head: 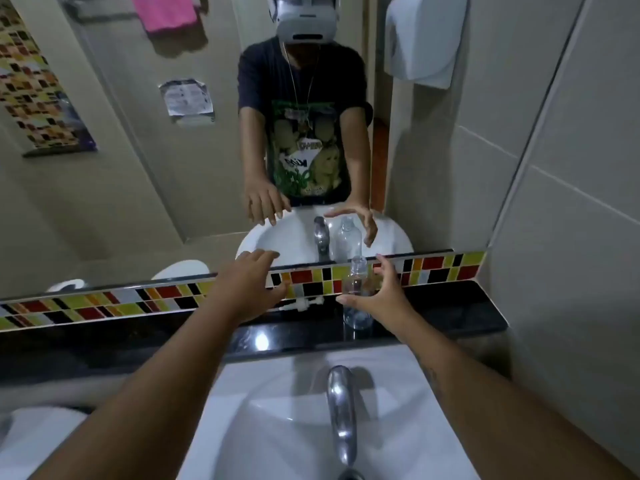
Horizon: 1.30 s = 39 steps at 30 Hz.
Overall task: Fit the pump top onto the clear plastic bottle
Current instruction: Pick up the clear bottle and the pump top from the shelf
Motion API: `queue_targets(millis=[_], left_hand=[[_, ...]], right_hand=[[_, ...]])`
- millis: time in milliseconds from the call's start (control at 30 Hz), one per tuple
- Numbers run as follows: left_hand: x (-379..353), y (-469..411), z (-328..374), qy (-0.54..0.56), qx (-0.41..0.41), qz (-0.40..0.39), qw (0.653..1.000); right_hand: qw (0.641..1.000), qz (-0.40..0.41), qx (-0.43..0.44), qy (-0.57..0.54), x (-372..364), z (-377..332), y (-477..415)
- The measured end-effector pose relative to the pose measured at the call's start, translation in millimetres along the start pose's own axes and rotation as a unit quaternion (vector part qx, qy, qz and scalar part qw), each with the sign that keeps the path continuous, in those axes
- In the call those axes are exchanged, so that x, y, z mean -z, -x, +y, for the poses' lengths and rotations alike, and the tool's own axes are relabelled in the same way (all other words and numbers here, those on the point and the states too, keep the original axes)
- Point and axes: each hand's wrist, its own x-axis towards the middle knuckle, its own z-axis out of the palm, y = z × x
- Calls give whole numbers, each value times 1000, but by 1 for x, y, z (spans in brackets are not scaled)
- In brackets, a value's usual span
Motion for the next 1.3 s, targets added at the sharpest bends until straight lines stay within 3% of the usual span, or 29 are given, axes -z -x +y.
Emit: queue_targets(millis=[400,667,1100,1300], left_hand=[[-102,-28,1,15,-2,-91,996],[-145,-45,-5,-16,-27,-84,996],[-149,-47,-11,-13,-31,-57,998],[-103,-47,-19,97,5,-30,995]], right_hand=[[996,33,-36,-77,-35,64,-32],[995,85,-8,-47,-44,83,-46],[993,103,22,49,-46,102,-51],[992,107,17,61,-45,97,-50]])
